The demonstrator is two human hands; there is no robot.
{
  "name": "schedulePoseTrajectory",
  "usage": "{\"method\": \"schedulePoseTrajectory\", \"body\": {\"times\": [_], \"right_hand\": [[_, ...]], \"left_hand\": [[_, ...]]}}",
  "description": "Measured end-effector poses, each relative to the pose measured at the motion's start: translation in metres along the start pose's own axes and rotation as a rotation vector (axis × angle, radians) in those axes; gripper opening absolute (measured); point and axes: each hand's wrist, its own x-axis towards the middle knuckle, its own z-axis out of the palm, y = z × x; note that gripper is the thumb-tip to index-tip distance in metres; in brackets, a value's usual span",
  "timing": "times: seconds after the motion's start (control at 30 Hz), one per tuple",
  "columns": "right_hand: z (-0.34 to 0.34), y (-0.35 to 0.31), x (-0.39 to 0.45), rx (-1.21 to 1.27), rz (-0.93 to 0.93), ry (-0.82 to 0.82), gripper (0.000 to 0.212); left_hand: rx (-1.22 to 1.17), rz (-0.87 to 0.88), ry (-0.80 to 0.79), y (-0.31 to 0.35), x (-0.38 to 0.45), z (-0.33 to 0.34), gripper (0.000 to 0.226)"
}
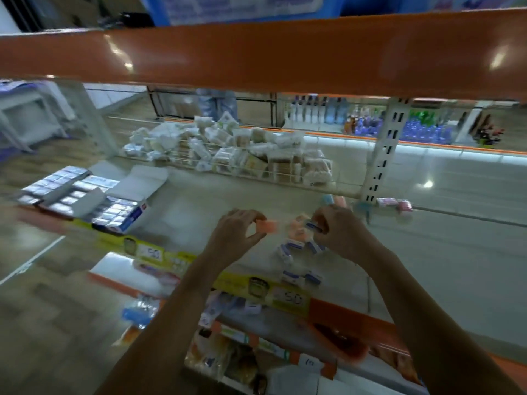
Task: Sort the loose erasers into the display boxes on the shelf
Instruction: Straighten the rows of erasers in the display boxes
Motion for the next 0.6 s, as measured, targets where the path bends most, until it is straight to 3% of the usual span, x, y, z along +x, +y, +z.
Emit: {"method": "schedulePoseTrajectory", "body": {"times": [0.17,0.6], "right_hand": [[0.051,-0.105,0.028,0.06,-0.142,-0.042,0.03],[0.164,-0.306,0.091,0.21,-0.321,-0.066,0.021]], "left_hand": [[-0.037,-0.111,0.039,-0.076,-0.056,-0.06,0.029],[-0.086,-0.302,0.12,-0.243,-0.167,-0.164,0.022]]}}
